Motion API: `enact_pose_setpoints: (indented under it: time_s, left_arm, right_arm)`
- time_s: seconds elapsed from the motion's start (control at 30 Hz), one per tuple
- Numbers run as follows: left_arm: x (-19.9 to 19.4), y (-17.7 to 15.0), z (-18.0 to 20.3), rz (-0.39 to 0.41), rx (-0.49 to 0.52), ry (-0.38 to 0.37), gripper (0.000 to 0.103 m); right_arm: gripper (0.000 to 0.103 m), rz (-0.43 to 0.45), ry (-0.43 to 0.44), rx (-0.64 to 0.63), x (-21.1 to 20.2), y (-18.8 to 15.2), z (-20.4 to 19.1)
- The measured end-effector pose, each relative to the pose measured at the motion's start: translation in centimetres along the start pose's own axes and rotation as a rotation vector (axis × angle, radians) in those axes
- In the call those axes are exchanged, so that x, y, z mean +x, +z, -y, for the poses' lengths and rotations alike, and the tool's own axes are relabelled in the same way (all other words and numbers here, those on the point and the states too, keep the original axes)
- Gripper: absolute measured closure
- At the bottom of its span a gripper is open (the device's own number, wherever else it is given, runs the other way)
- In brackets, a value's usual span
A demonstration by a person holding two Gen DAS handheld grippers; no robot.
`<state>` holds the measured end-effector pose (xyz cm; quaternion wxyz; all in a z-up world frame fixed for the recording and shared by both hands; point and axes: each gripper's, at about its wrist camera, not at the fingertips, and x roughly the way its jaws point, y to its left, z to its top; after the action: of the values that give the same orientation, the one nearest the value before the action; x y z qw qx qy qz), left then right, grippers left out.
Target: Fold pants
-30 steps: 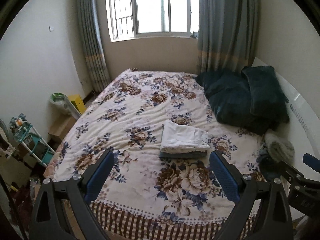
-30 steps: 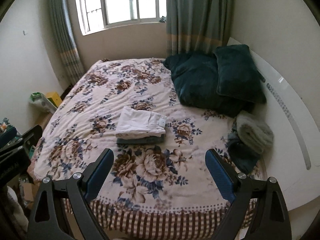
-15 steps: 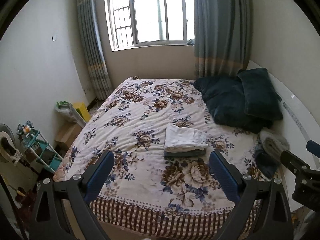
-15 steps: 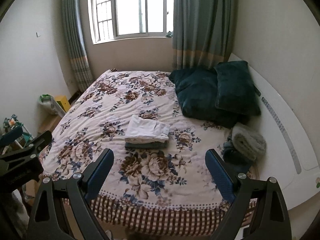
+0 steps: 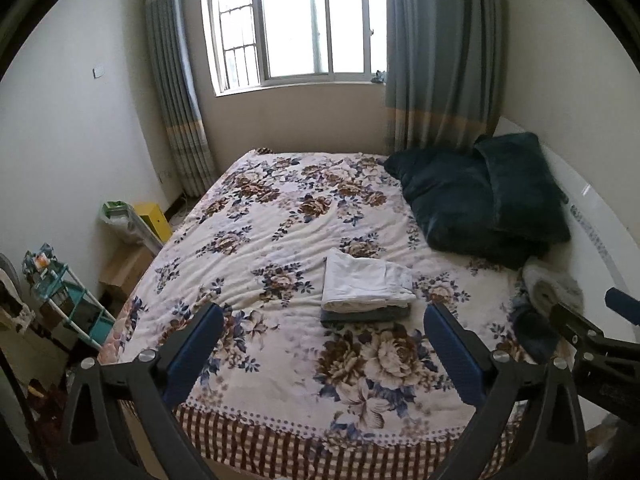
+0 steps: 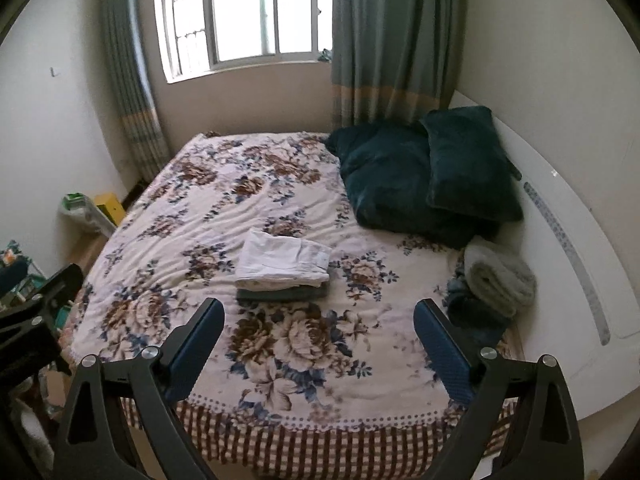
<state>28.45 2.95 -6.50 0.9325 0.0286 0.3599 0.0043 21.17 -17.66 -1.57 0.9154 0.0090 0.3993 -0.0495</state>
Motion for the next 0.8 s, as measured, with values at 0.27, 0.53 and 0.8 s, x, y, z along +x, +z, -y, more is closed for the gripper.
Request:
enact_pose_setpoints:
  time_s: [0.27,0.53,0.8]
  left_arm:
    - [5.7,0.1,0.9,-0.098,0.026,0.004,0.000]
    - [8.1,0.7,1.0,-0.118,0.032,0.013,0.000]
    - [8.9,1.3,0.6,-0.114,0.002,0.004,0.000]
  right_arm:
    - [0.005,-0.057,-0.051,0.009,5.9,2.0,-0.1]
    - [0.005,-0.074,-0.084,-0.003,9.1,2.9,-0.9]
    - [0.005,-0.076,-0.072,-0.015,10.5,3.3,-1.7]
